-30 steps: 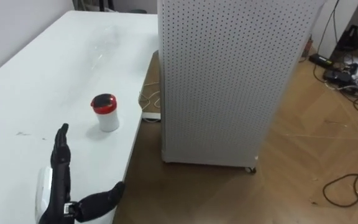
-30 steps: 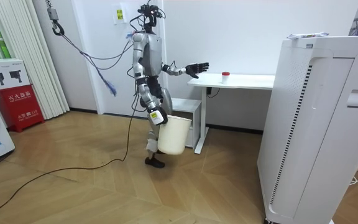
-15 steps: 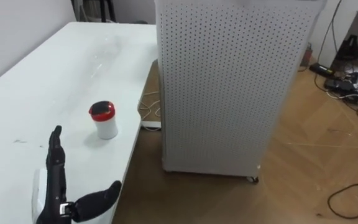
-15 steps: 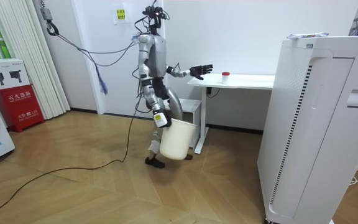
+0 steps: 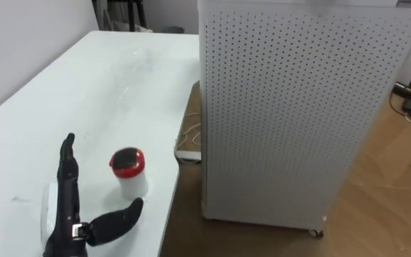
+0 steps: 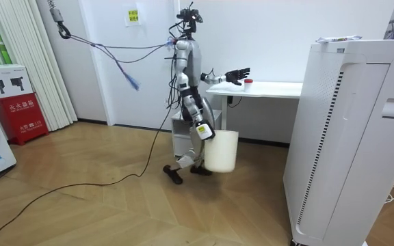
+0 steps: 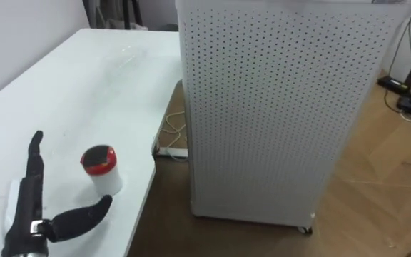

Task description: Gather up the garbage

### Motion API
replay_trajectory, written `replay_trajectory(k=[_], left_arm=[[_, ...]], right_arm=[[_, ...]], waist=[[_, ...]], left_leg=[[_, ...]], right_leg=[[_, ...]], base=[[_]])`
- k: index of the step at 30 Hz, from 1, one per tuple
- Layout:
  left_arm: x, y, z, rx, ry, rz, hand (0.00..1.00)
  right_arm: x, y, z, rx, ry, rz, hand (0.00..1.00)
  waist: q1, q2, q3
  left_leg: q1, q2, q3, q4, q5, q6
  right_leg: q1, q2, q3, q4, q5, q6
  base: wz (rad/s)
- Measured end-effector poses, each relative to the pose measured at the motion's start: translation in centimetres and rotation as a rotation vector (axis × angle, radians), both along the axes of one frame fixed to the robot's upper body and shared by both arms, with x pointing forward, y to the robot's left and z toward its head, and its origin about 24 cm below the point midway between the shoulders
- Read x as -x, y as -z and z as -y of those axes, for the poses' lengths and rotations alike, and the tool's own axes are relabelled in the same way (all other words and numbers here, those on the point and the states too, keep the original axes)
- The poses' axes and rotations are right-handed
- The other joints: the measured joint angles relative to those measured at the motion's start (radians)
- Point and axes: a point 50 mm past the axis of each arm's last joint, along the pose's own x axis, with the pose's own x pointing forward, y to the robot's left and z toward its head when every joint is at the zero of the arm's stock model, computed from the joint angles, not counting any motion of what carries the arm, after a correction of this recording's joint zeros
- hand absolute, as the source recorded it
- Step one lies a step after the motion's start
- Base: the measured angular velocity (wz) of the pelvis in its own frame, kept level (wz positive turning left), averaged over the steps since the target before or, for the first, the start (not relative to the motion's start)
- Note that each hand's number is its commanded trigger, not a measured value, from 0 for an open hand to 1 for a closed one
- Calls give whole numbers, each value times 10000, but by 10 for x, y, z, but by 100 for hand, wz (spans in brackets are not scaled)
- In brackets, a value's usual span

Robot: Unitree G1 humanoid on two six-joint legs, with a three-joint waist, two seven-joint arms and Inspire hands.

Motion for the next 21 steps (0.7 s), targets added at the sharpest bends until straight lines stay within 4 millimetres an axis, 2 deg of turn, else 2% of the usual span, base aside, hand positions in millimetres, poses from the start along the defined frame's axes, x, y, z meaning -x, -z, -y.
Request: replay_trajectory(k=[1, 3, 5, 6, 7, 8, 9, 13, 21], left_arm=[[-1, -1, 0, 13, -66, 96, 0], [-2, -1, 1, -14, -33, 102, 0], [-1, 1, 1, -11, -52, 36, 0], [-1, 0, 0, -14, -100, 59, 0], [0, 2, 0, -10, -126, -21, 0], [0, 4, 1, -7, -107, -82, 0], [1, 4, 0, -21, -133, -94, 0], [9, 10, -2, -58, -127, -464, 0], [11, 10, -2, -81, -73, -533, 0]], right_arm=[[-5, -1, 1, -19, 81, 136, 100], [-6, -1, 0, -100, 173, 186, 100], [-5, -1, 0, -155, 311, 183, 100], [-6, -2, 0, -154, 318, 260, 100], [-5, -1, -1, -157, 285, 240, 100], [-3, -1, -2, -168, 289, 195, 100], [-2, 0, -2, -159, 204, 134, 100], [-9, -1, -4, -90, -343, 228, 100], [-14, -2, -6, -73, -1321, 188, 100]], waist=[[68, 63, 6], [80, 167, 48], [74, 127, 36], [38, 76, 17], [-31, 76, 20], [-91, 61, -52], [-50, 24, -81], [12, -52, -74], [-30, -169, -91]], left_leg=[[116, 44, -61, -210, 11, -6], [365, 157, -191, -516, 44, -22], [629, 231, -419, -798, 71, -80], [734, 241, -687, -857, 42, -161], [840, 324, -1000, -869, -24, -281], [891, 365, -1104, -895, -28, -335], [1026, 488, -1213, -1073, 3, -439], [1572, 764, -1228, -1785, 116, -652], [1770, 869, -1274, -2255, 135, -685]], right_leg=[[-411, -40, -11, -93, -396, -54], [-938, 1, 42, -903, -752, -75], [-1189, 139, 242, -2495, -746, -95], [-1196, 274, 325, -3843, -483, -141], [-1140, 419, 362, -4488, 553, -194], [-1025, 501, 275, -4680, 616, -205], [-673, 673, 91, -5076, 691, -311], [93, 1059, -54, -6024, 839, -440], [359, 1208, -89, -6641, 865, -475]], base=[[0], [13], [34], [60], [64], [48], [26], [7], [1]])
